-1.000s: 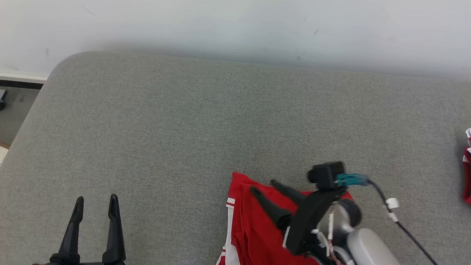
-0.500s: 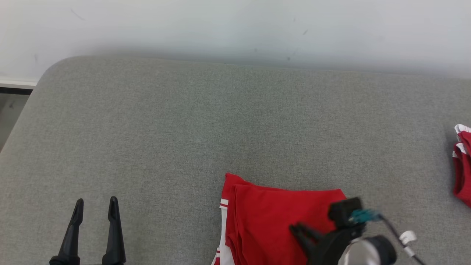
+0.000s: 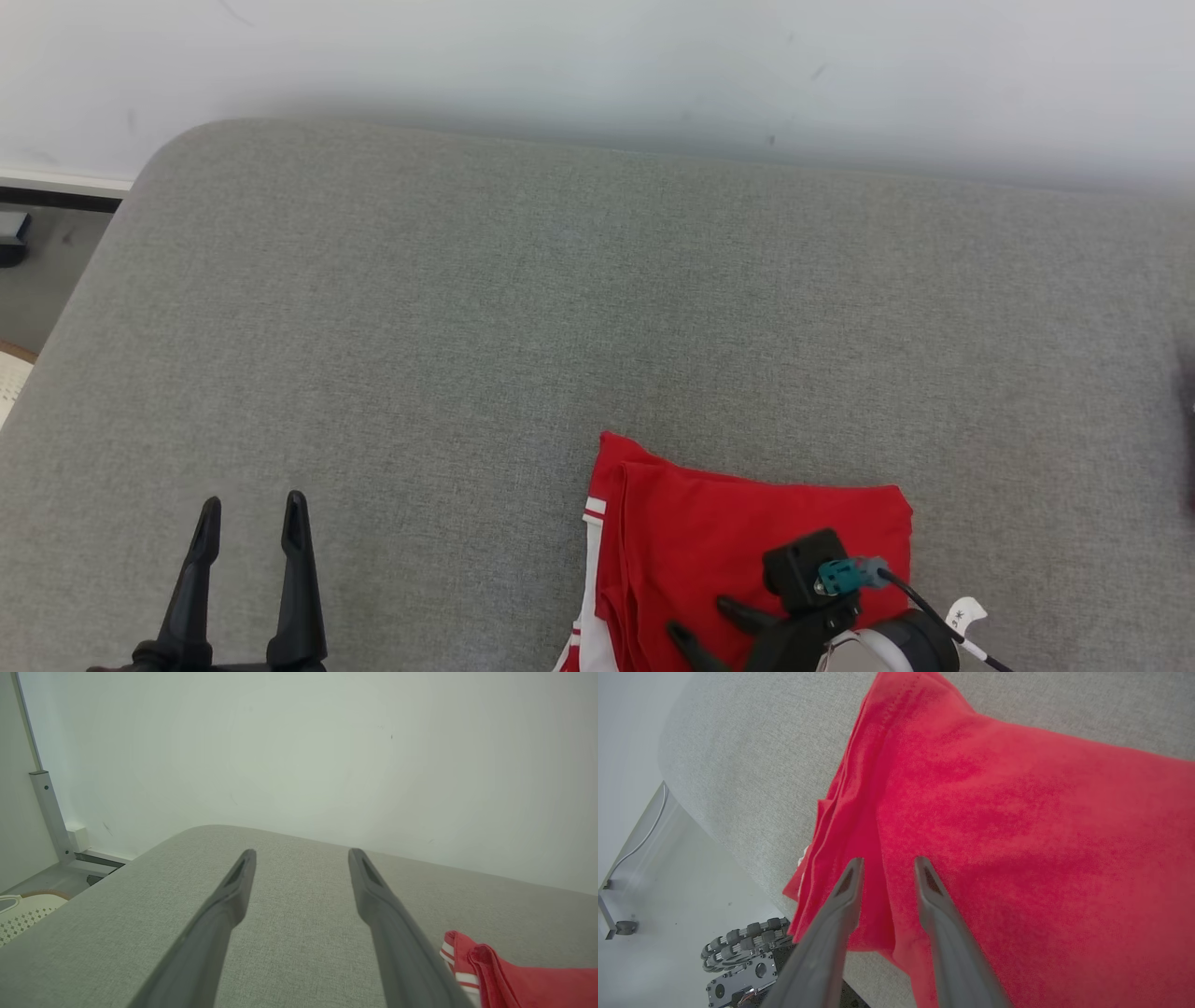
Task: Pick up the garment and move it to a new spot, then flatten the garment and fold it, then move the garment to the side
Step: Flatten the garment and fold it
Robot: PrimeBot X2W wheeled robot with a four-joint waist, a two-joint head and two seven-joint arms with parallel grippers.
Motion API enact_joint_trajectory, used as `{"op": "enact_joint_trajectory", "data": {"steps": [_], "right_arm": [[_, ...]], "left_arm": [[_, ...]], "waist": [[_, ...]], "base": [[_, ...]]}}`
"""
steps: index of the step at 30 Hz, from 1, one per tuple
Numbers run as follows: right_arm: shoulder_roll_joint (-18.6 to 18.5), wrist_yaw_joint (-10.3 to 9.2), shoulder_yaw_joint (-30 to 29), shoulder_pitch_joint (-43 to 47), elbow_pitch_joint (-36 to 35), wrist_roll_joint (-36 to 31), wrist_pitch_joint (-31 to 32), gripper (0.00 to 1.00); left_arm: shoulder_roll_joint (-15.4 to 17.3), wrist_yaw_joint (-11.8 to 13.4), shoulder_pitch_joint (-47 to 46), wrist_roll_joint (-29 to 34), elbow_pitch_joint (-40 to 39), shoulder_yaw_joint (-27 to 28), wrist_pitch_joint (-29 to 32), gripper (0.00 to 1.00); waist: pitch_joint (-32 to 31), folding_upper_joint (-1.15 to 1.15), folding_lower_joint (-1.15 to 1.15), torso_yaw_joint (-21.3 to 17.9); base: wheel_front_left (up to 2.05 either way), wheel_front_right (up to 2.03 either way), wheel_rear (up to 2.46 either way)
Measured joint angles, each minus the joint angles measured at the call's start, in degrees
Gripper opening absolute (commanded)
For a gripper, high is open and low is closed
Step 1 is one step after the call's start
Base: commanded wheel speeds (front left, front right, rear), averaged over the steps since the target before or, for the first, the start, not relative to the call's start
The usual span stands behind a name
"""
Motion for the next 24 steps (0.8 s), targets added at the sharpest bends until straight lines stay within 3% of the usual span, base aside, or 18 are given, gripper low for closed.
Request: {"op": "enact_joint_trajectory", "data": {"steps": [8, 13, 18, 24], "right_arm": [[-1.9, 0.00, 3.7, 2.8, -3.4, 0.0, 3.2, 1.00], [-2.5, 0.00, 6.2, 3.5, -3.1, -2.2, 1.8, 1.00], [-3.2, 0.00, 8.3, 0.9, 1.9, -7.2, -2.8, 1.00], [-2.9, 0.00, 10.7, -2.6, 9.7, -8.6, -8.0, 1.00]], "left_arm": [[0.0, 0.0, 0.0, 0.0, 0.2, 0.4, 0.0, 1.00], [-0.1, 0.0, 0.0, 0.0, 0.2, 0.3, 0.0, 1.00], [-0.2, 0.0, -0.5, -0.1, 0.4, -0.2, 0.0, 1.00], [-0.3, 0.0, -1.2, -0.1, 0.7, -0.6, 0.0, 1.00]], "waist": [[-0.3, 0.00, 0.00, 0.6], [0.0, 0.00, 0.00, 0.4], [0.8, 0.00, 0.00, 0.3], [1.3, 0.00, 0.00, 1.0]], "base": [[0.00, 0.00, 0.00], [0.00, 0.00, 0.00], [0.00, 0.00, 0.00], [0.00, 0.00, 0.00]]}}
